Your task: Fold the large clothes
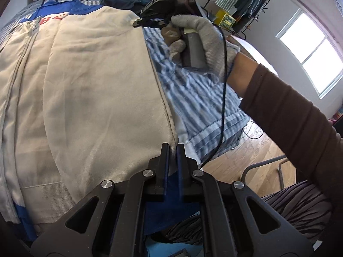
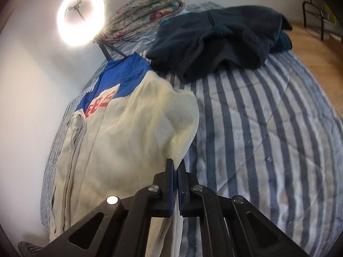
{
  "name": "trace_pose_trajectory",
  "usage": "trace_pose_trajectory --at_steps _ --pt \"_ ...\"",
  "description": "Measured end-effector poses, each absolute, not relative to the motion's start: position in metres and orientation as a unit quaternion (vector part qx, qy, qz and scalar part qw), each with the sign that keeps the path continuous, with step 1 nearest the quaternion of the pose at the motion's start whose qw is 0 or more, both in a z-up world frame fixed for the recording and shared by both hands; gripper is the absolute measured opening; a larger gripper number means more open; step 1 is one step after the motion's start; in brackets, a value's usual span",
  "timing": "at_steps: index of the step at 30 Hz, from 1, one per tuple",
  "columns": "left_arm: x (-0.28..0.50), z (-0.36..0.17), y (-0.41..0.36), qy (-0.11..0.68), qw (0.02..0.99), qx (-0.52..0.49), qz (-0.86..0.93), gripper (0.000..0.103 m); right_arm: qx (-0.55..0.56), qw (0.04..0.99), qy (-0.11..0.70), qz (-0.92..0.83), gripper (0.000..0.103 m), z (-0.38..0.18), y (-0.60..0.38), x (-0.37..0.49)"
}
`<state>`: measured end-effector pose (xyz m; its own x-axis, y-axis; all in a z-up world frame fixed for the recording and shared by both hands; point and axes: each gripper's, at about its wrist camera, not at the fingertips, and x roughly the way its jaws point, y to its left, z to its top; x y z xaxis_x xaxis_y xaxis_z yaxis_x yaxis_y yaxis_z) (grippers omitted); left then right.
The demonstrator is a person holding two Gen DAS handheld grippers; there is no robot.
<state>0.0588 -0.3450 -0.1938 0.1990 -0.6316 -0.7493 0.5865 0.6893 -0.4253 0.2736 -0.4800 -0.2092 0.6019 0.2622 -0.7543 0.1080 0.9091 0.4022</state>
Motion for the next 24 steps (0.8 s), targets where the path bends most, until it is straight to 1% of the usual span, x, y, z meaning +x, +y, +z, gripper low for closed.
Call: trace_pose_trajectory --at_steps 3,7,12,13,14,15,16,17,19,24 --pt "0.055 -0.198 -0.358 0.489 0.777 -0.001 -0.397 0.004 0.213 0.874 0.436 0.038 0.000 -0.205 -0.487 0.274" --pt "0.057 -0.217 -0.369 0.503 0.765 0.012 -0.402 0.004 0.199 0.872 0.446 0.024 0.000 -0.217 -0.488 0.280" --pt "0.062 -0.230 -0.369 0.516 0.750 -0.002 -0.414 0.006 0.170 0.869 0.465 0.009 0.000 -0.232 -0.481 0.285" --pt "0.063 -0.231 -0.369 0.520 0.743 -0.006 -0.421 0.008 0.170 0.868 0.466 0.010 0.001 -0.232 -0.481 0.285" --pt "0.063 -0.229 -0.368 0.524 0.736 -0.007 -0.428 0.018 0.173 0.868 0.465 0.010 0.004 -0.231 -0.482 0.283" --pt "0.061 -0.227 -0.368 0.526 0.731 -0.007 -0.434 0.032 0.176 0.870 0.460 0.005 0.007 -0.227 -0.484 0.280" --pt "0.058 -0.221 -0.365 0.525 0.726 -0.010 -0.444 0.036 0.180 0.874 0.452 0.003 0.013 -0.223 -0.487 0.276" --pt "0.051 -0.213 -0.359 0.516 0.728 -0.010 -0.451 0.039 0.185 0.878 0.441 0.004 0.022 -0.215 -0.490 0.271" --pt "0.045 -0.197 -0.342 0.501 0.736 -0.007 -0.455 0.039 0.200 0.886 0.419 0.010 0.026 -0.199 -0.498 0.255" --pt "0.051 -0.171 -0.283 0.472 0.770 -0.006 -0.429 0.039 0.229 0.888 0.398 0.032 0.029 -0.166 -0.507 0.208"
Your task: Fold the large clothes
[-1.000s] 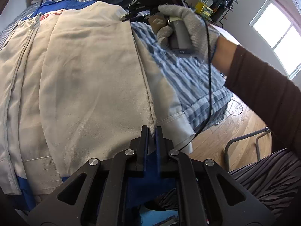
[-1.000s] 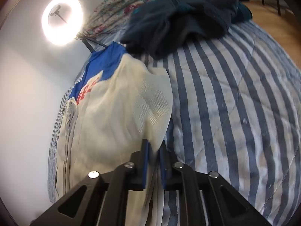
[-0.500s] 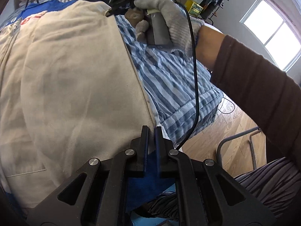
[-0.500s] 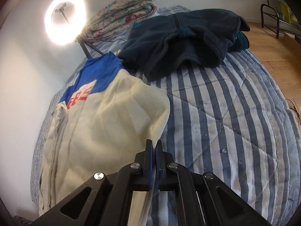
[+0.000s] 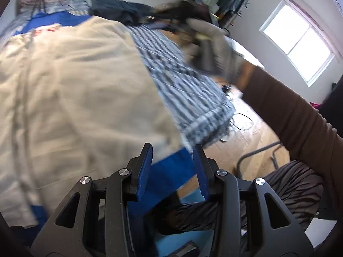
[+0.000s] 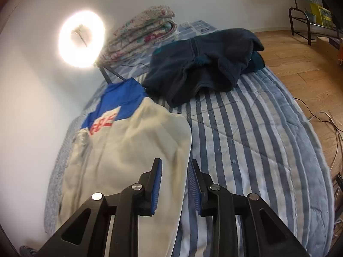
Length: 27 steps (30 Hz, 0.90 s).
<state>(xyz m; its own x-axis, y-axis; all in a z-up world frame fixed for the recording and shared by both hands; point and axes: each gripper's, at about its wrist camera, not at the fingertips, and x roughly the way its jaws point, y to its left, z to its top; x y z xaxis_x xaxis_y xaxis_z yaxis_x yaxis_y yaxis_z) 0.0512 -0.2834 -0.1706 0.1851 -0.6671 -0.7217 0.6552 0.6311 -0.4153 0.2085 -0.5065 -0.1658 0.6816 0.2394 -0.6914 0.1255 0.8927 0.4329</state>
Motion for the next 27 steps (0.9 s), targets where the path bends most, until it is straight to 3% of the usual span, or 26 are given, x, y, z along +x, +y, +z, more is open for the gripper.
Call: trace_pose_trajectory --at_steps 6,8,12,15,21,27 --pt "0.088 -0.180 -0.249 0.468 0.803 -0.021 -0.369 0.038 0.248 0.882 0.395 0.072 0.037 -0.145 -0.487 0.144" --pt "0.092 -0.184 -0.250 0.464 0.807 -0.012 -0.365 0.028 0.255 0.876 0.402 0.078 0.037 -0.147 -0.479 0.123" --pt "0.091 -0.199 -0.258 0.468 0.814 0.028 -0.342 0.020 0.267 0.858 0.428 0.092 0.041 -0.161 -0.456 0.081" --pt "0.094 -0.221 -0.260 0.493 0.806 0.034 -0.327 0.020 0.276 0.846 0.448 0.093 0.053 -0.183 -0.439 0.055" --pt "0.094 -0.240 -0.252 0.508 0.799 0.020 -0.322 0.019 0.274 0.812 0.509 0.084 0.053 -0.243 -0.410 0.025" --pt "0.097 -0.212 -0.233 0.499 0.804 -0.024 -0.323 0.020 0.298 0.810 0.495 0.098 0.054 -0.254 -0.406 0.008"
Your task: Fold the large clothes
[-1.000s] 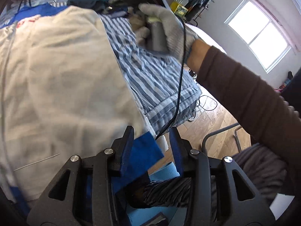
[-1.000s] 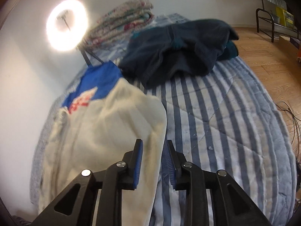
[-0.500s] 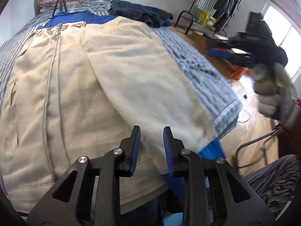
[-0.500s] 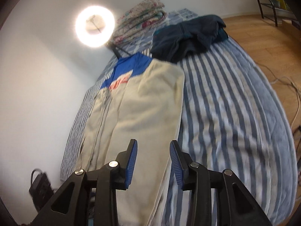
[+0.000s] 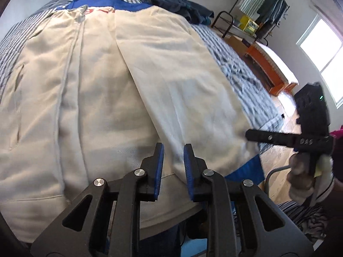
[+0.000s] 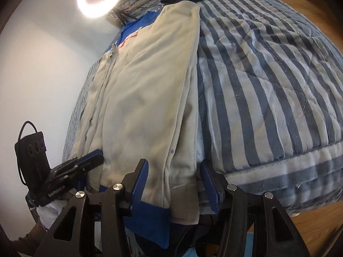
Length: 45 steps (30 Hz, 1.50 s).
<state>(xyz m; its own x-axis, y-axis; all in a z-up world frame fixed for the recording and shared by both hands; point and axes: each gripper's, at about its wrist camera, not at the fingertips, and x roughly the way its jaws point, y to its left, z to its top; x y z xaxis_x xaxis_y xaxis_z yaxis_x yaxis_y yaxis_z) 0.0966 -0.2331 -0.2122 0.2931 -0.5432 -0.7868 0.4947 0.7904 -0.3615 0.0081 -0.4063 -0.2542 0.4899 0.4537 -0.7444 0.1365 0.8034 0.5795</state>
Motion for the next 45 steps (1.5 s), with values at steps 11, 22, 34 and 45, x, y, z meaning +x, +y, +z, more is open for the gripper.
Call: trace_pose_trajectory --at_steps 11,22,34,45 --pt "0.089 -0.122 -0.181 0.436 0.837 -0.031 -0.329 0.020 0.291 0.809 0.503 0.088 0.021 -0.244 -0.401 0.012" --pt "0.110 -0.087 -0.095 0.414 0.868 -0.026 -0.274 0.020 0.274 0.816 0.505 0.066 0.025 -0.240 -0.393 0.017" --pt "0.129 -0.085 -0.041 0.408 0.876 -0.099 -0.238 0.020 0.090 0.876 0.469 0.065 0.014 -0.176 -0.313 0.034" --pt "0.125 -0.082 -0.026 0.399 0.879 -0.117 -0.235 0.020 0.014 0.874 0.466 0.140 0.012 -0.157 -0.232 0.073"
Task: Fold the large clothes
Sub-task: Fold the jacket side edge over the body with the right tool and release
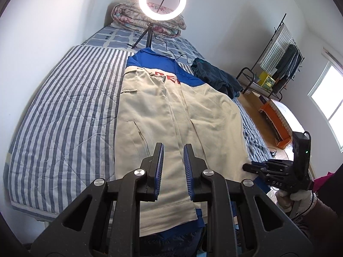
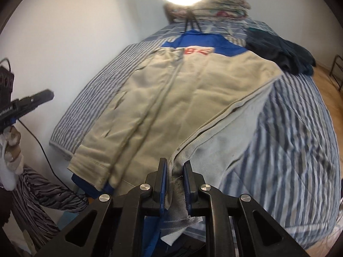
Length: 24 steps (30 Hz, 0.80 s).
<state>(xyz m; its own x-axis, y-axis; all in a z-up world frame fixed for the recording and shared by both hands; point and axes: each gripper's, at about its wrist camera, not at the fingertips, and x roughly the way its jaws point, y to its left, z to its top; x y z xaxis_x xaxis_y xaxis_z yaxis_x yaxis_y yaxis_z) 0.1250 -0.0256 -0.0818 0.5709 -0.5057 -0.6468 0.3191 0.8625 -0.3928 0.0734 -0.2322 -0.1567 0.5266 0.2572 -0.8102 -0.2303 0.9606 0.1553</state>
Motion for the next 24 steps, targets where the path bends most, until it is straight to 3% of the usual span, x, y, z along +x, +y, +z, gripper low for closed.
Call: trace_pose_trajectory --at_steps 14,24 --pt "0.124 -0.083 -0.004 0.398 0.881 -0.135 -0.219 0.020 -0.123 0.797 0.549 0.219 0.012 -0.229 -0.122 0.103" --pt "0.125 -0.089 0.001 0.403 0.879 -0.138 -0.213 0.020 -0.095 0.790 0.560 0.232 0.014 -0.234 -0.130 0.103"
